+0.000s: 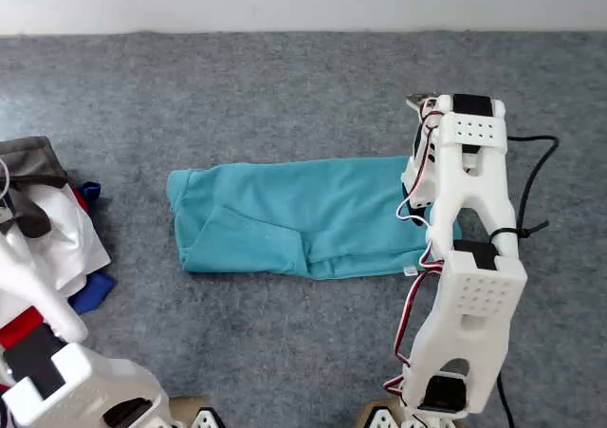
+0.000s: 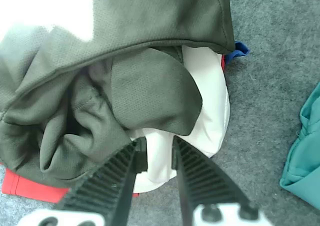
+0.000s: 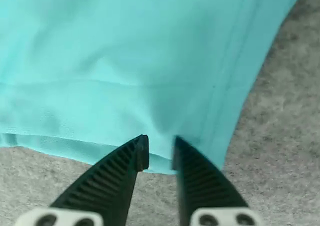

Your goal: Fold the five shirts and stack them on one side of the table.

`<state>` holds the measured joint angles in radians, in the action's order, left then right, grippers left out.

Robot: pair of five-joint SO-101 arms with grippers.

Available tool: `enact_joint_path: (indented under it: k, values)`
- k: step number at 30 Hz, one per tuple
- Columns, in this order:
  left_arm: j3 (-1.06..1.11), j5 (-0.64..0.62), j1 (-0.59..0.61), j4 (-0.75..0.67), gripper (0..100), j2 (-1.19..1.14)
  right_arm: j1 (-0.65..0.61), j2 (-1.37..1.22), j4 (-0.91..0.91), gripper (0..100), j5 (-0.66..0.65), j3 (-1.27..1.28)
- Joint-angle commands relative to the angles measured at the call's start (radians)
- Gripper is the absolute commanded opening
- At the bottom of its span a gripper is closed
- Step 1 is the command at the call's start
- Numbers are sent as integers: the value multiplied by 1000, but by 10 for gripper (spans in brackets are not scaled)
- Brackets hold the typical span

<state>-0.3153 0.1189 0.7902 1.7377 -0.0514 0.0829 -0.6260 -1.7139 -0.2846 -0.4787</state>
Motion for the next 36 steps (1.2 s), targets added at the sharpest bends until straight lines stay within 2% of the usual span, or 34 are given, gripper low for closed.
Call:
enact_joint_path:
  k: [1,7,19,27,36]
  values:
    - [-4,8,-9,14,97,35,39,19,-8,85,-12,-9]
    - [-4,9,-9,14,97,35,42,101,-77,177,-14,-49]
    - [-4,11,-11,9,97,35,111,24,-73,180,-12,-48]
    - [-4,11,-58,12,96,34,54,-21,-79,35,-11,-54]
    - [-4,11,-80,8,96,34,53,90,-84,9,-12,-46]
